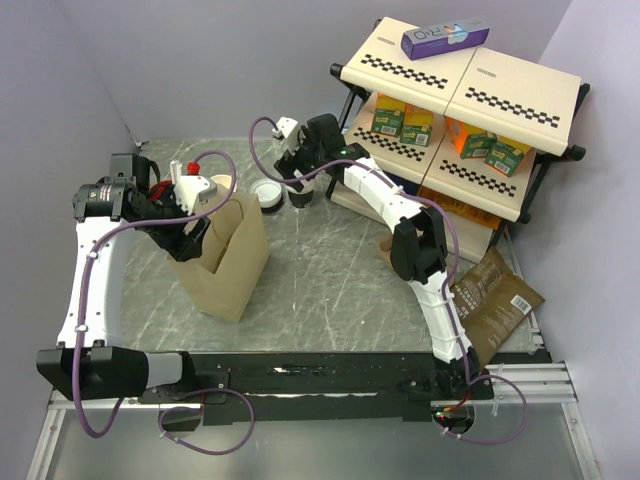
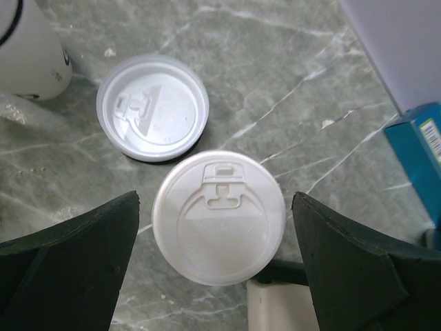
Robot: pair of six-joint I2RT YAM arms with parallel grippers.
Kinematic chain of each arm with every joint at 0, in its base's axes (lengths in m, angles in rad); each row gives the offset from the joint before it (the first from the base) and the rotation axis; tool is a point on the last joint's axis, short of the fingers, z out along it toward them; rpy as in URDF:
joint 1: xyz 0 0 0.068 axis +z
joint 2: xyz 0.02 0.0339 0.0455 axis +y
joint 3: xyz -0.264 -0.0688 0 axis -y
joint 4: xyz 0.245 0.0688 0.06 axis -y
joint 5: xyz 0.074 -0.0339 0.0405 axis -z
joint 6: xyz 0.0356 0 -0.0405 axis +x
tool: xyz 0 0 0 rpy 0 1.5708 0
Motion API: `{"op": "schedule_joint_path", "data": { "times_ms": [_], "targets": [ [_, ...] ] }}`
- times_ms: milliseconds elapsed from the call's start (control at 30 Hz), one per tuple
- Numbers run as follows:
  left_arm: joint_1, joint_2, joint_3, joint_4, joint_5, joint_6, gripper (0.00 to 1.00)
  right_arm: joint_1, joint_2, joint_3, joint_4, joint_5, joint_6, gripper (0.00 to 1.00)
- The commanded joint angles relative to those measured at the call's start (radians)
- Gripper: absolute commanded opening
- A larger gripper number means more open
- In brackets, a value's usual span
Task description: Pack the takeout coffee
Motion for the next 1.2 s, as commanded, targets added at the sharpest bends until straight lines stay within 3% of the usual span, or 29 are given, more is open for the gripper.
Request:
{"op": "schedule_joint_path", "data": {
  "times_ms": [0, 333, 700, 867, 1167],
  "targets": [
    [0.005, 0.008, 0.028, -0.014, 0.047, -0.027, 0.83, -0.013, 0.028, 0.053, -0.051, -0.009, 0.014, 0.97],
    [0.004, -0.008, 0.012, -0.003, 0.056, -0.038, 0.83, -0.028, 0.054, 0.058, -0.058, -0.018, 0.023, 0.97],
    [0.004, -0.021, -0.007, 0.006, 0.066, -0.053, 0.82, -0.033, 0.073, 0.081, -0.062, -0.052, 0.033, 0.89],
    [0.004, -0.021, -0.011, 0.008, 0.072, -0.053, 0.82, -0.033, 0.057, 0.070, -0.053, -0.067, 0.049, 0.96],
    [0.004, -0.023, -0.024, 0.005, 0.089, -0.056, 0.82, -0.047, 0.036, 0.047, -0.013, -0.087, 0.082, 0.97]
  ]
}}
